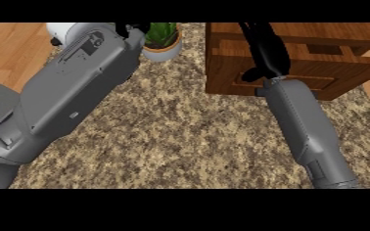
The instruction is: Pick up the can, place it into the drawer and close the drawer
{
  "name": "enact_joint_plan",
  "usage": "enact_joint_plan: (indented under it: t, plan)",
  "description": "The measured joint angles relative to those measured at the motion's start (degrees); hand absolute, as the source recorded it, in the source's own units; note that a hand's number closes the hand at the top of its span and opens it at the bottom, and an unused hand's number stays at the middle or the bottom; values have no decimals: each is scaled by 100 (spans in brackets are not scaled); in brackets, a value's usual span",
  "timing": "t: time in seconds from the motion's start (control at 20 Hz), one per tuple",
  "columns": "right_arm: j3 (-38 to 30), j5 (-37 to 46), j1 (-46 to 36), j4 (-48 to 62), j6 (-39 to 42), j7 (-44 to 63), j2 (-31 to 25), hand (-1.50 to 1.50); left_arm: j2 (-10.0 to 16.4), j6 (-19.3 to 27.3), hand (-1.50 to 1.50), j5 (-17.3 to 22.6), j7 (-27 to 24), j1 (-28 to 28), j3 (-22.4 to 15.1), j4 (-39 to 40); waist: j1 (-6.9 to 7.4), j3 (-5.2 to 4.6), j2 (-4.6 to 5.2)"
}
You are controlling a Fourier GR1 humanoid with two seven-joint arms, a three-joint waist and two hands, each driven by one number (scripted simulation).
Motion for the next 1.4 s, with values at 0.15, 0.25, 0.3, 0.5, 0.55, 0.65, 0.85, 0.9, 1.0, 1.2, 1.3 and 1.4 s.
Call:
enact_joint_plan:
  t: [0.15,0.25,0.3,0.5,0.55,0.65,0.85,0.9,1.0,1.2,1.3,1.4]
  plan:
    - [-146,18,-259,474,-374,-92,-40,-150,53,3,-150,-46,-12,155,52,-155,24,-4,17]
    - [-242,51,-452,790,-568,-58,-64,-150,136,-11,-150,-44,86,143,115,-259,42,7,37]
    - [-281,66,-547,940,-661,-42,-65,-150,183,9,-150,-63,163,111,127,-266,37,16,47]
    - [-488,50,-890,1539,-1031,-51,-163,-150,319,20,-150,-151,297,159,109,-495,115,63,123]
    - [-525,50,-979,1674,-1097,-52,-181,-150,329,46,-150,-176,347,138,104,-536,117,68,129]
    - [-610,30,-1126,1904,-1208,-90,-265,-150,377,57,-150,-224,379,234,77,-694,145,76,141]
    - [-667,102,-1482,2305,-1328,15,-298,-150,451,25,-150,-289,414,312,113,-809,181,92,187]
    - [-684,115,-1567,2400,-1308,29,-346,-150,471,26,-150,-306,435,317,111,-844,200,103,209]
    - [-713,134,-1696,2558,-1302,37,-416,-150,500,24,-150,-335,465,346,112,-912,216,120,243]
    - [-740,183,-1893,2830,-1253,86,-493,-150,651,-22,-150,-336,630,399,141,-1088,266,138,273]
    - [-762,172,-1976,2925,-1196,53,-473,-150,615,35,-150,-359,654,433,119,-1198,314,133,276]
    - [-805,106,-2086,3018,-1035,-106,-405,-150,609,42,-150,-382,664,462,118,-1245,328,130,284]
